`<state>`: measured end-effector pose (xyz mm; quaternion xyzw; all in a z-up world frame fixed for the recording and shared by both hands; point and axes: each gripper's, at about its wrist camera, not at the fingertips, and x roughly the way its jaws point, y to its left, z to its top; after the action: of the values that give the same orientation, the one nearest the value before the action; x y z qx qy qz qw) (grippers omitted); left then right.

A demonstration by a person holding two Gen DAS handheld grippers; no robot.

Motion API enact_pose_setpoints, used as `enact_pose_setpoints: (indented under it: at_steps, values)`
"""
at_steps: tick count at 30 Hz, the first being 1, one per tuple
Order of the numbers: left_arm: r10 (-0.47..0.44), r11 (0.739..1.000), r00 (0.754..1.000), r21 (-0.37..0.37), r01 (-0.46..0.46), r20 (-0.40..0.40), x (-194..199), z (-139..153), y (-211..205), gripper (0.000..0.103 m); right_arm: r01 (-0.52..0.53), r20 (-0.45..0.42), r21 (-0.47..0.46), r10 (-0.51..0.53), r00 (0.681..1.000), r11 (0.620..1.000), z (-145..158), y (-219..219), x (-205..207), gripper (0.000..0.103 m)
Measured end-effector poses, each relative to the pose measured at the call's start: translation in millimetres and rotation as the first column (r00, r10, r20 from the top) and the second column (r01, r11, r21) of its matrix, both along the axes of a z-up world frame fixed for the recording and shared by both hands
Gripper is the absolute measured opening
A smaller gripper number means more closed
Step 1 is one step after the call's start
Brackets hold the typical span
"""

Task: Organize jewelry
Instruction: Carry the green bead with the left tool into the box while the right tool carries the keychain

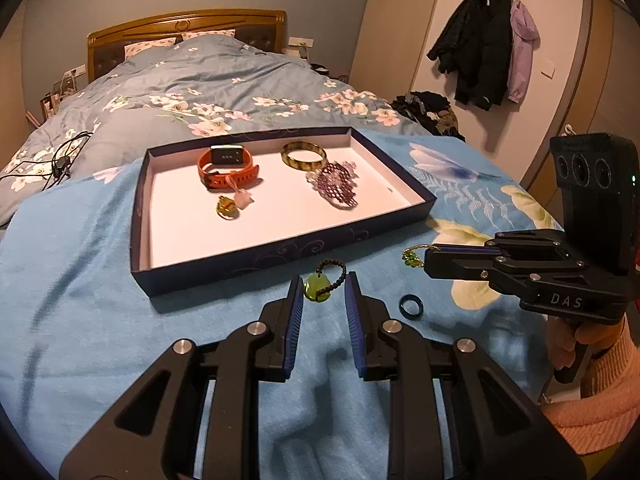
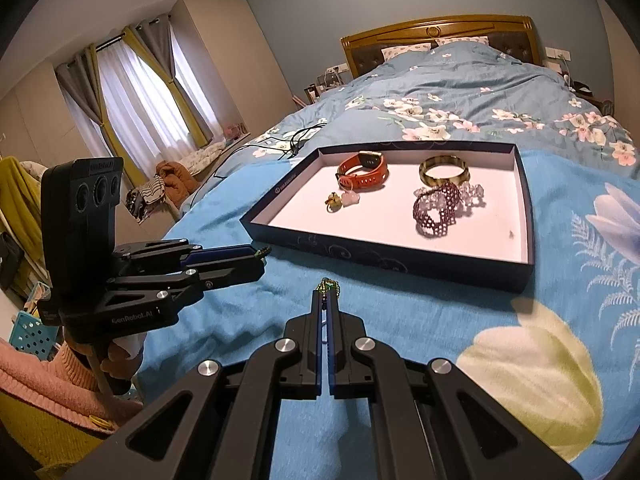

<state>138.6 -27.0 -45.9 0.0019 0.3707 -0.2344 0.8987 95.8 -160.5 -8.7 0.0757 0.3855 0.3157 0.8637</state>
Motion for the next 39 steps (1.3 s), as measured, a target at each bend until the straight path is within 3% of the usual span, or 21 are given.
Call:
enact_pose_setpoints:
  at_steps: [17,39]
  values:
    - [0.055,0.998,0.998,0.002,-0.055,0.044,31,13,11,0.022,0.009,0.041,-0.028,-0.007,0.999,1.000,12,1,32,0.001]
    - [0.110,0.993,0.994,0.051,-0.111,0.015,76,-1,7,0.022,0.046,-0.024,-0.070,-0.047,0.999,0.996,-9,-1,86,0.001]
